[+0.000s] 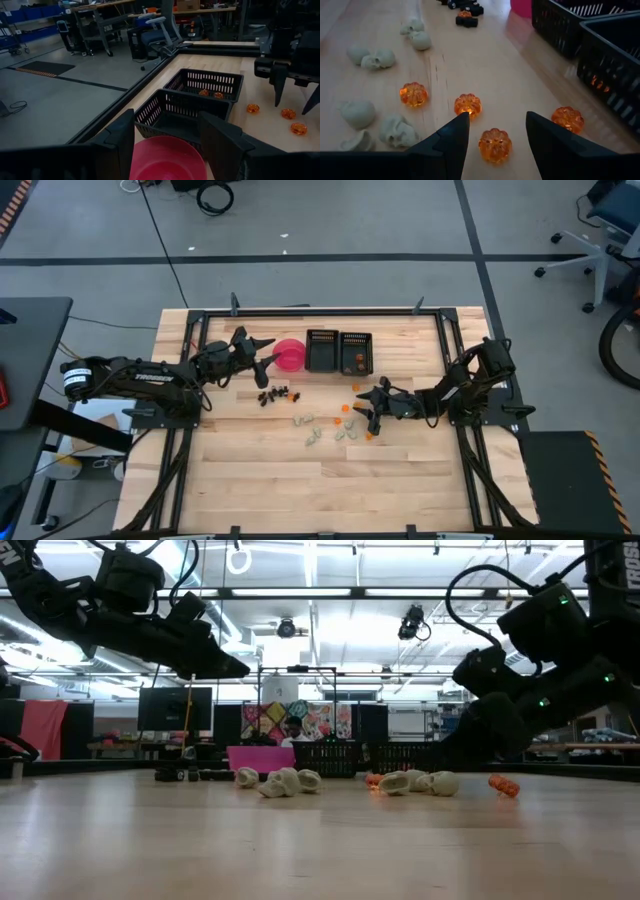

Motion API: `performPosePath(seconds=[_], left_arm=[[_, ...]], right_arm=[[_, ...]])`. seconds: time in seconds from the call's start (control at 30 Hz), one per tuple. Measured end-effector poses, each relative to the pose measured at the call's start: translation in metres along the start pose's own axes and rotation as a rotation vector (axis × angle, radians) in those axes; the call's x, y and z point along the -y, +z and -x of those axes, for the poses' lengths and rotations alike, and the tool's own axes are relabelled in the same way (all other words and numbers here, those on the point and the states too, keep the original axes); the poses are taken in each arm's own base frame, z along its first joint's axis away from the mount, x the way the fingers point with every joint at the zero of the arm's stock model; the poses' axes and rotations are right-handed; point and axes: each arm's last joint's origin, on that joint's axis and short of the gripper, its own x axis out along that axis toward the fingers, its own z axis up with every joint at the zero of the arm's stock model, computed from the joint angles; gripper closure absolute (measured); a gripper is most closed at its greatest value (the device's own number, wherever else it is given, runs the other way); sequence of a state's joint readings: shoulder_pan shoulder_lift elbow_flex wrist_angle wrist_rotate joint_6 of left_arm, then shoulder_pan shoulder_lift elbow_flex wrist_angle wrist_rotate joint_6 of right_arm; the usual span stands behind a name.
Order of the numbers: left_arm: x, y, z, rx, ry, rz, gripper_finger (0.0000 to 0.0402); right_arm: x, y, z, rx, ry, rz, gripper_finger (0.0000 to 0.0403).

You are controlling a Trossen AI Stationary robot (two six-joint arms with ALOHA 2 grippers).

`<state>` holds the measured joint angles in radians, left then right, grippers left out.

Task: Sort Halloween decoration
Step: Put the orange pumpkin toy into the right black bin

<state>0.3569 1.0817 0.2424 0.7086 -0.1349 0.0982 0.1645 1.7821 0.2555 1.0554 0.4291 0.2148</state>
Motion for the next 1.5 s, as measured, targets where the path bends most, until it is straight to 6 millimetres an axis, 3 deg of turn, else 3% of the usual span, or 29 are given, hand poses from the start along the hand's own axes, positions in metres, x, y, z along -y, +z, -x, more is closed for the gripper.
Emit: performPosePath(seconds=[0.33,0.77,1.2,1.5], left_arm=[[0.000,0.000,0.000,0.000,0.000,0.001,0.0212],[0.000,0.000,0.000,0.005,0.000,0.010,0.0212],[0.000,0.001,0.000,0.006,0.000,0.010,0.0212],[0.000,0.001,0.000,0.006,0.000,0.010,0.0212]], right_arm=[[0.001,-0.001,0.001,0.003,-0.021,0.014,0.0203],[-0.001,-0.020,-0.011,-0.006,0.015,-0.035,0.0205],[0.006,-0.020,-0.005,-0.017,0.013,-0.026,0.0294],[0.005,-0.009,-0.004,0.034,0.030,-0.015,0.0290]])
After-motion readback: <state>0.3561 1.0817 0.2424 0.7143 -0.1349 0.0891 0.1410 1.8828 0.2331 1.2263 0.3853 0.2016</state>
